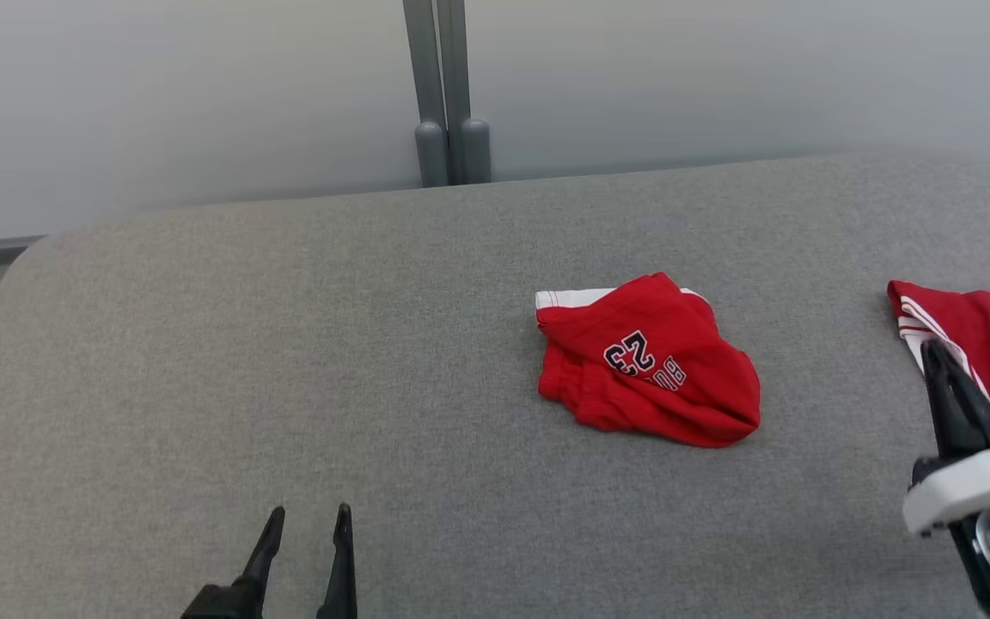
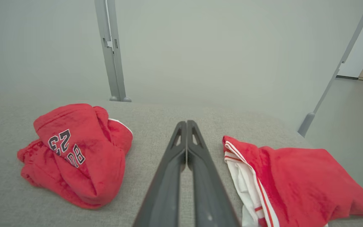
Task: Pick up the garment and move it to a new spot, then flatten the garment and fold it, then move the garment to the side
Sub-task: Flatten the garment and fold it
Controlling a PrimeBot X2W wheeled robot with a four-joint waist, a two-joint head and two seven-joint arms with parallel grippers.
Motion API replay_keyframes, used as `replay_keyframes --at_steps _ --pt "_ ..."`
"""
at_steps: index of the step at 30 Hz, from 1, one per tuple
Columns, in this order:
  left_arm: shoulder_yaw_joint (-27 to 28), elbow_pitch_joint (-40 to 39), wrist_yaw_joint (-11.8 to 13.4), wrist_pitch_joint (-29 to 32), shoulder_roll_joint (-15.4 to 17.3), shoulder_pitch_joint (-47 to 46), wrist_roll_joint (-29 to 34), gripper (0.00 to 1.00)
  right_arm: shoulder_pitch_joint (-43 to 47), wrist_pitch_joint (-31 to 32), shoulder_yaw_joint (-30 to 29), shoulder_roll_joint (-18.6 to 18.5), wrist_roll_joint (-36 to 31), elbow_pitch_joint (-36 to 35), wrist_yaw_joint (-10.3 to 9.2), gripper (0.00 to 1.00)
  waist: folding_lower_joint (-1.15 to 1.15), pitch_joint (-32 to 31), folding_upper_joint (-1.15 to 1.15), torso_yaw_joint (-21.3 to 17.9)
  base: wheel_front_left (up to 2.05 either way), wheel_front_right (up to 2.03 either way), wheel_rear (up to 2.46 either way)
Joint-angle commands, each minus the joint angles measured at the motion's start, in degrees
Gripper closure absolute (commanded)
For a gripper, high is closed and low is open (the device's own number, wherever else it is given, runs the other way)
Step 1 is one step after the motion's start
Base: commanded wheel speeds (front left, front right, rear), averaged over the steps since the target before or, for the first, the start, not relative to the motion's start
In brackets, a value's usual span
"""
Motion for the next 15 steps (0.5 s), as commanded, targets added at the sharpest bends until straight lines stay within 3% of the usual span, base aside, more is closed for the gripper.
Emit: replay_keyframes --at_steps 1,8,15 --pt "-0.1 -0.5 -0.4 -0.2 0.1 -2.8 0.5 0.00 -3.9 -0.2 1.2 -1.2 0.4 1.4 0.03 1.00 0.00 5.2 0.00 1.9 0.00 0.00 0.00" --pt "-1.5 0.0 -1.1 -0.2 0.1 -8.0 0.2 0.00 -19.3 0.9 10.8 -4.3 1.2 13.6 0.03 1.00 0.00 13.4 0.00 6.0 0.00 0.00 0.00" --pt "-2.2 1.1 -0.6 -0.2 0.1 -9.2 -1.1 0.00 -25.6 0.7 19.9 -5.1 6.1 24.4 0.03 1.00 0.00 14.8 0.00 8.2 0.00 0.00 0.00"
